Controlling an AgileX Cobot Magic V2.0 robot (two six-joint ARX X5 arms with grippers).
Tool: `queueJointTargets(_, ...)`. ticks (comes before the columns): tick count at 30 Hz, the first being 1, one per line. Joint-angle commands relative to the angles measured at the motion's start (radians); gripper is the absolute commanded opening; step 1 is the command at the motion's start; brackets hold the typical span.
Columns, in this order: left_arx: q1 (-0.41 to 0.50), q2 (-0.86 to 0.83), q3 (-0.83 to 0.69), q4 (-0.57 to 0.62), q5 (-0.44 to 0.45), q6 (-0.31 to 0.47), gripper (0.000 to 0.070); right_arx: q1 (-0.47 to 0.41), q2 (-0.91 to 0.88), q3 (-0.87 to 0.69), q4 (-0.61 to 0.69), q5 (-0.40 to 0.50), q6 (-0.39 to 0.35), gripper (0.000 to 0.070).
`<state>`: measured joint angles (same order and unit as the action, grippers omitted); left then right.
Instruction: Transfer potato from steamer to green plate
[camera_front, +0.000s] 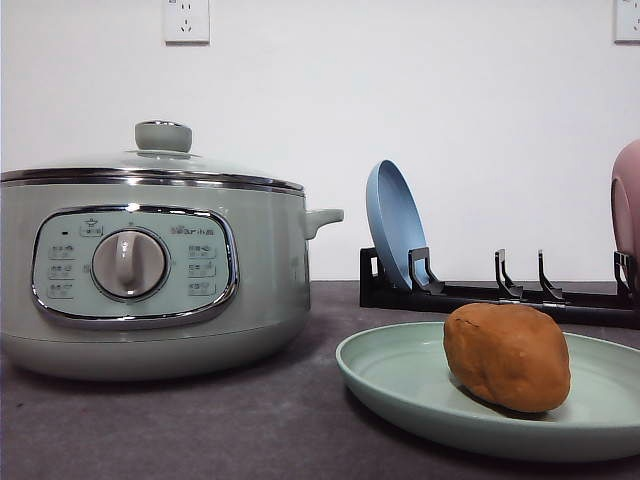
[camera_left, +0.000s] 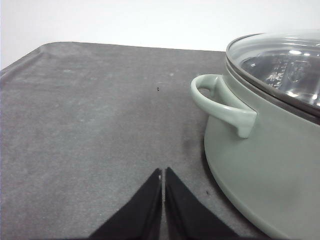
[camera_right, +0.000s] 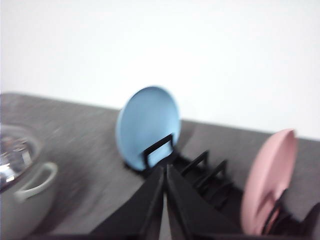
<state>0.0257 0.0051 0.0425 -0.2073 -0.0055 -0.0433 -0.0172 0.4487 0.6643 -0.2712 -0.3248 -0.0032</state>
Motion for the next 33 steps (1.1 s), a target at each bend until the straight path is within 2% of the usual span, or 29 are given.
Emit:
queueJointTargets(1, 0.0, -0.002, -0.019, -0.004, -0.003, -0.003, 0.0, -0.011, -0.041, -0.073, 0.08, 0.015, -0.008, 0.0)
queueJointTargets(5, 0.0, -0.002, -0.019, -0.004, -0.003, -0.003, 0.0, -0.022, -0.147, -0.248, 0.208, 0.075, -0.004, 0.0)
queueJointTargets(12, 0.0, -0.002, -0.019, -0.004, -0.003, -0.003, 0.0, -0.022, -0.283, -0.465, 0.29, 0.151, 0.022, 0.0)
queueJointTargets(27, 0.0, -0.002, -0.019, -0.004, -0.003, -0.003, 0.0, -0.022, -0.405, -0.647, 0.287, 0.172, 0.041, 0.0)
queueJointTargets(33, 0.0, -0.002, -0.019, -0.004, -0.003, -0.003, 0.0, -0.022, -0.436, -0.653, 0.181, 0.173, 0.043, 0.0)
